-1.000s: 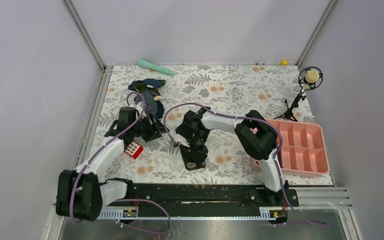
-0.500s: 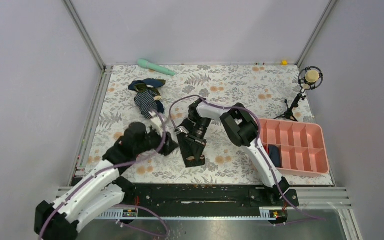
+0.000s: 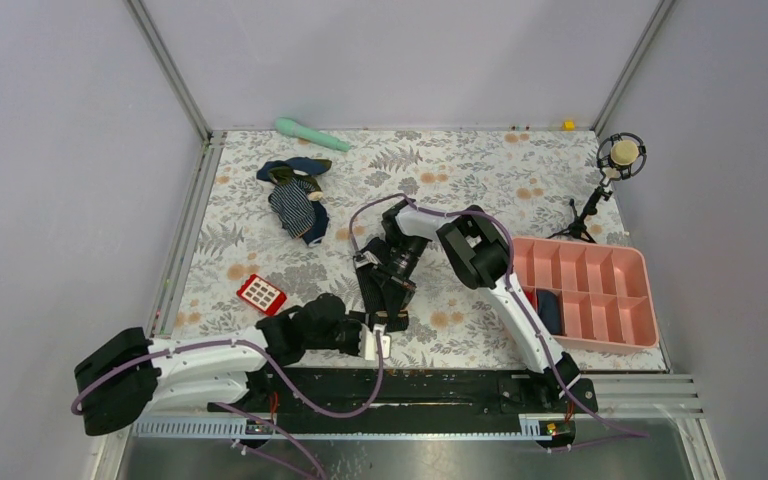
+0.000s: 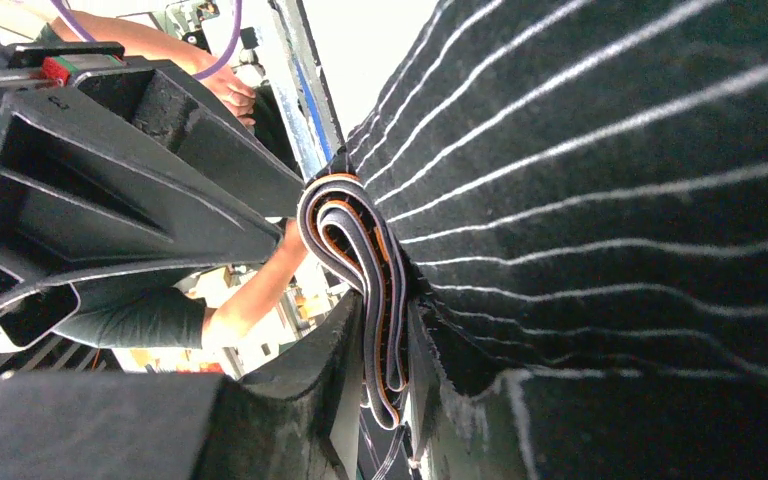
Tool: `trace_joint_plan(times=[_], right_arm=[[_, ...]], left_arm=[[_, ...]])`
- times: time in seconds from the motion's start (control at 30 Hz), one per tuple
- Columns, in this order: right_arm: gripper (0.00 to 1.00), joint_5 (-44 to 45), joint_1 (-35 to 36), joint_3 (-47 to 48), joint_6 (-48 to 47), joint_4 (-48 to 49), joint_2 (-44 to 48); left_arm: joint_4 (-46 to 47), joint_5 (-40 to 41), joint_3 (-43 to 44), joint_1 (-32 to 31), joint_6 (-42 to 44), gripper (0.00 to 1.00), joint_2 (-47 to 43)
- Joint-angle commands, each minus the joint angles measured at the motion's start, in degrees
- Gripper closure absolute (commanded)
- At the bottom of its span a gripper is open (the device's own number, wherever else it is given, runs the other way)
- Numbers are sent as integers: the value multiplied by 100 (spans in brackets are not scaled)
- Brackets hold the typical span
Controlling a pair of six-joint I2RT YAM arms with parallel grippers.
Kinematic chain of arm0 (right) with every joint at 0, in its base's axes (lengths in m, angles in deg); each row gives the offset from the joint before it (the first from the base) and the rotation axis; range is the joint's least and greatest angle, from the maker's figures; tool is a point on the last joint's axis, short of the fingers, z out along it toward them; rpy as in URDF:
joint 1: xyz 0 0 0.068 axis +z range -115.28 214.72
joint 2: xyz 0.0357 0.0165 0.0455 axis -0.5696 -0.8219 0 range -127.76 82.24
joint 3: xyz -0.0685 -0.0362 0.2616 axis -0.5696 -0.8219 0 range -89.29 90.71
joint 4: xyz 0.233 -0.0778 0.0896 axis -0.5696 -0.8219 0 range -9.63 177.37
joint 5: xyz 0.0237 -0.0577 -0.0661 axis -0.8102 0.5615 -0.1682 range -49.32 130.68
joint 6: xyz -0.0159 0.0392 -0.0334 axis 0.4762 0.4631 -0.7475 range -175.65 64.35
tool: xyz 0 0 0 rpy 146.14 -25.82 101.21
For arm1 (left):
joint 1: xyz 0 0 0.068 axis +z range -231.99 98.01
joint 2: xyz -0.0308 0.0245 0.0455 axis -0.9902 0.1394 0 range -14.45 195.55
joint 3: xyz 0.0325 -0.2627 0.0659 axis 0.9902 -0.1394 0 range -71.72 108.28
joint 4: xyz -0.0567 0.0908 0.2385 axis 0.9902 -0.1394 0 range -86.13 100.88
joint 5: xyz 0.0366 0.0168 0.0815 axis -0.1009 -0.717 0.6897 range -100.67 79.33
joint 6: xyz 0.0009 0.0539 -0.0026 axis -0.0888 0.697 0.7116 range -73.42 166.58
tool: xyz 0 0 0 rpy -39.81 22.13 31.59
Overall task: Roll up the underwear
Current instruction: Roll the underwear to the center of the board.
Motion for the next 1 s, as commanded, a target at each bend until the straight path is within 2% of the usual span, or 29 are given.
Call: trace_joint_plan(times=[0.0,0.43,0.63,0.83,0.97], right_arm=[[100,-64,-14,-183,258,236,-384],[100,-244,-18,-369,119,243,-303],[100,-321,-65,-385,134,233,-340],[100,-391,-97,-413,103,227,-350],[100,-421,-99,-426,67,230,-342]], left_arm=[[1040,163,-60,-72,463,60,243],[1075,561,-101,-663,1086,66,933],[408,1557,363,-886,1116,52,832],[211,1805,157,-940,1568,53,999],[276,2303,378,-946,1561,51,1769]])
